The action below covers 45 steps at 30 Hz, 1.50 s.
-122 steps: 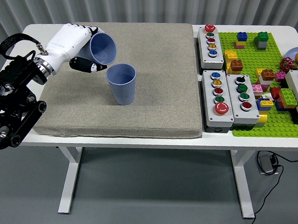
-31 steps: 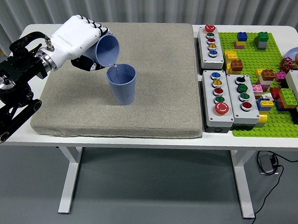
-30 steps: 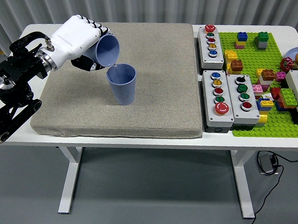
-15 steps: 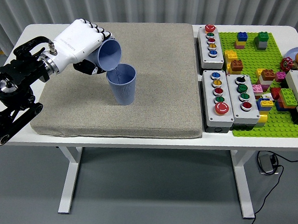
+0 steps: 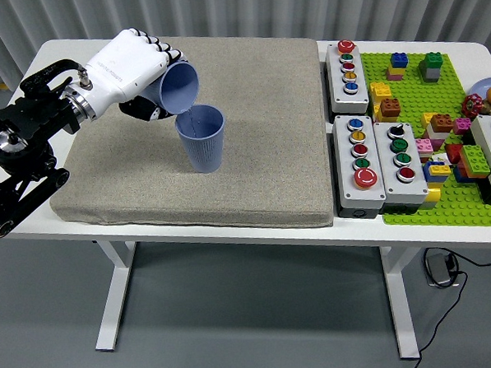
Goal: Pick cup pour cup place
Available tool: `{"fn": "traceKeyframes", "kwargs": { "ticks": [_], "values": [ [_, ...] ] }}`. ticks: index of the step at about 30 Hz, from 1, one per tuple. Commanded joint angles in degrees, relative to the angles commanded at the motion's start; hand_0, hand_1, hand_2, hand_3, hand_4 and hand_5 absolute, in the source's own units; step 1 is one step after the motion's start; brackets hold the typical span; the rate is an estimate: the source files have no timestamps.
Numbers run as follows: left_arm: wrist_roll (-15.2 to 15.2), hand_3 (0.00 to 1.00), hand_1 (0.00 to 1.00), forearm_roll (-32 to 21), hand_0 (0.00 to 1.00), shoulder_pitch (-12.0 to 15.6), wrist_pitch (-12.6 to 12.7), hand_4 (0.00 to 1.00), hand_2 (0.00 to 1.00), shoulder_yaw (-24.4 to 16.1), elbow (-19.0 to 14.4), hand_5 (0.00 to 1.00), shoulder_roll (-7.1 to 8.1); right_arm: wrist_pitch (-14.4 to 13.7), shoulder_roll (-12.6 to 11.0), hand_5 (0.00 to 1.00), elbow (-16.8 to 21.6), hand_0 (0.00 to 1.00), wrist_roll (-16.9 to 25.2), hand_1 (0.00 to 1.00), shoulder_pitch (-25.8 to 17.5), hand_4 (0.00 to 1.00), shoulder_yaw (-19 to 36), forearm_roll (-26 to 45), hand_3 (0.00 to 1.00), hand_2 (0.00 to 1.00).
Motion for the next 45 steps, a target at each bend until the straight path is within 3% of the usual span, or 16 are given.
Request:
{"fn": "traceKeyframes", "kwargs": {
  "ticks": [19,25,45],
  "values": [
    [0.6,0.524,0.470,0.0,0.473,-1.8,0.7,0.726,0.498,2.4,-0.1,0.103,0.33,-0.2,0.0,0.257,0.0,0.693,-0.1,0.660,0.5,0.002,-0.3,0.0,0.593,0.601],
    [2.6,0.520,0.471,0.0,0.472,-2.7,2.2,0.724,0.499,4.1,0.0,0.099,0.59,-0.2,0.0,0.256,0.0,0.693,-0.1,0.660,0.6,0.002,-0.4,0.0,0.593,0.602],
    [4.4,0.520,0.473,0.0,0.474,-4.7,2.7,0.718,0.499,7.8,-0.2,0.090,1.35,-0.3,0.0,0.256,0.0,0.693,-0.2,0.660,0.6,0.002,-0.6,0.3,0.593,0.602]
  ]
}}
